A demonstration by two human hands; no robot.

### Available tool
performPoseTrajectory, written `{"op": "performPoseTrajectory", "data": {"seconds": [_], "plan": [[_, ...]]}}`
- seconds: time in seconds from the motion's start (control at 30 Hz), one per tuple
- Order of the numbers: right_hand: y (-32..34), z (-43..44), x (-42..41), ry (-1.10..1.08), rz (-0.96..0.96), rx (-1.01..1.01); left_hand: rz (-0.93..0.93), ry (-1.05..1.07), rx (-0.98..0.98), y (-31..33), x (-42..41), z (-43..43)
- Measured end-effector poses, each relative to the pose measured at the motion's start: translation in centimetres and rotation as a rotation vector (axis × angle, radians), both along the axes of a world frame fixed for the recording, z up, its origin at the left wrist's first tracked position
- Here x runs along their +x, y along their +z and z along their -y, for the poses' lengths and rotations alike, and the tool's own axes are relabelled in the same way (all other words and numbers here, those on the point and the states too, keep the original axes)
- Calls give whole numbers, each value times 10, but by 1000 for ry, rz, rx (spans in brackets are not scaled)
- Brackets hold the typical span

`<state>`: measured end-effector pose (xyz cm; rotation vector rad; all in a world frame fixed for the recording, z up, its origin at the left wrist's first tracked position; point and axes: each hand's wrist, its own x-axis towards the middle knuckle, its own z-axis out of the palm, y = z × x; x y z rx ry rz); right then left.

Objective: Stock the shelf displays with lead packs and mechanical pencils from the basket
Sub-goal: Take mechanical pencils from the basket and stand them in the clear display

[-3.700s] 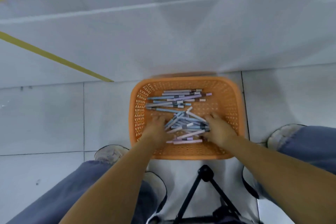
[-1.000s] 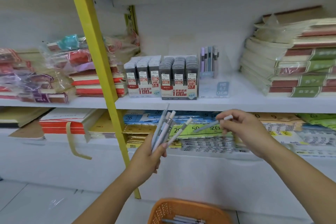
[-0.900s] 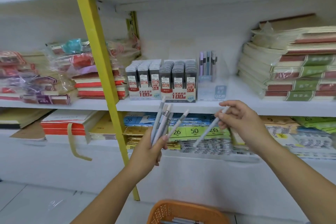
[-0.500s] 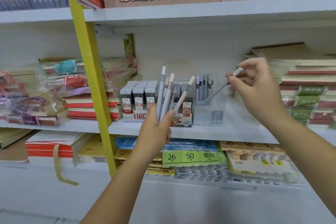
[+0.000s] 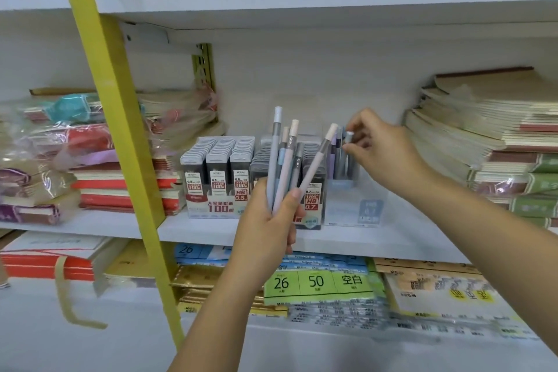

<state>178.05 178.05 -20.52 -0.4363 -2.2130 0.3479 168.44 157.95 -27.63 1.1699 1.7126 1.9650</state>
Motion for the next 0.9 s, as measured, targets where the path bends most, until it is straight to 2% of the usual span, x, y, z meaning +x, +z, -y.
{"op": "performPoseTrajectory", "data": {"seconds": [0.17,0.33,0.53,0.63,0.67,0.7,0.8,0.83,0.9], "plan": [[2,-6,-5,-39,20,37,11,-5,5,-1,-3,-1],[8,-5,-10,-203,41,353,33,-2,19,-3,-5,-2],[6,-8,-12,-302,165,267,37,5,14,-1,-5,-2],[7,0,-7,-259,91,245,44,-14,7,-1,-3,0],[7,6,-5,-198,28,154,47,-23,6,-1,-3,0],[8,14,-2,-103,-37,-18,50,-31,9,-1,-2,0],[14,50,5,310,-202,-697,51,-47,15,-1,-1,-1],[15,59,7,387,-214,-795,53,-53,15,-2,0,-1],[16,72,12,425,-186,-792,55,-62,18,-2,2,-2]]}}
